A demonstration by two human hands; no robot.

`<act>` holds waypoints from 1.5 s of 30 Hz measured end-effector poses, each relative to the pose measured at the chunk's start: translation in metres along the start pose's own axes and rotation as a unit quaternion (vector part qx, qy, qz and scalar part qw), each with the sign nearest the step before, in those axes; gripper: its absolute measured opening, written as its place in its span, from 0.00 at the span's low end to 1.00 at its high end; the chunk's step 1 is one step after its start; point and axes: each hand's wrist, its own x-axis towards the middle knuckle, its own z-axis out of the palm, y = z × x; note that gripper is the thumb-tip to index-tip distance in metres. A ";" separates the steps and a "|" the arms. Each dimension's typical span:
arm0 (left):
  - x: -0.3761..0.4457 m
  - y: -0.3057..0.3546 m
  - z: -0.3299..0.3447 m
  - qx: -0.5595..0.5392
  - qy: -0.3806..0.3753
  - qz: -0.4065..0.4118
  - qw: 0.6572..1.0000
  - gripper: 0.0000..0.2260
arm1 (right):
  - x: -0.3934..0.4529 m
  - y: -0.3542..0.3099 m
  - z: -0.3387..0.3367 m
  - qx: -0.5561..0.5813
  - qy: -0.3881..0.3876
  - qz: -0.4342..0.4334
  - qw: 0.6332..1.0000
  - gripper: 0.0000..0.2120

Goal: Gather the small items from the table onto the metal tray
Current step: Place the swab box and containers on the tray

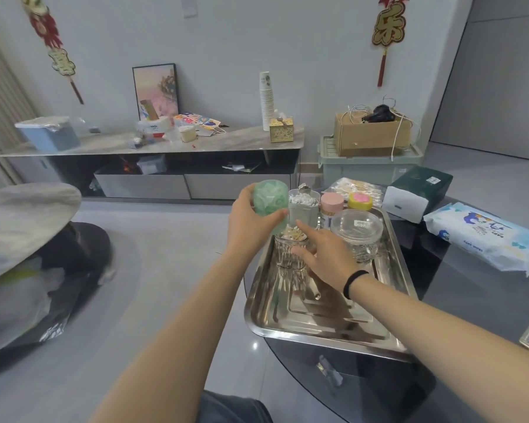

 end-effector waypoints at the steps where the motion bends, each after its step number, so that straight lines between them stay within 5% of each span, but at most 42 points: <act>1: -0.001 -0.001 0.002 0.001 -0.008 0.002 1.000 0.28 | 0.000 0.001 0.001 0.005 0.006 0.004 1.000 0.28; 8: -0.007 0.005 0.009 0.004 -0.025 0.013 1.000 0.28 | -0.006 0.009 -0.012 0.031 0.004 0.002 0.999 0.32; 12: -0.011 0.015 0.022 -0.003 -0.045 0.014 0.999 0.27 | -0.013 0.033 -0.036 -0.151 0.121 0.000 0.981 0.22; 15: -0.012 0.020 0.038 -0.001 -0.069 0.002 0.998 0.28 | -0.010 0.051 -0.054 -0.223 0.083 0.077 0.968 0.25; 21: -0.014 0.028 0.071 0.038 -0.110 0.020 0.993 0.26 | -0.015 0.069 -0.072 -0.137 -0.033 0.094 0.986 0.26; 28: -0.016 0.027 0.079 0.128 -0.116 0.033 0.984 0.31 | -0.022 0.078 -0.071 -0.084 0.012 0.110 0.990 0.27; 33: -0.013 0.034 0.074 0.253 -0.121 0.084 0.956 0.29 | -0.027 0.080 -0.070 -0.078 0.067 0.133 0.986 0.25; 45: -0.003 0.032 0.083 0.390 -0.194 0.102 0.894 0.33 | -0.029 0.064 -0.082 -0.266 0.117 0.140 0.947 0.27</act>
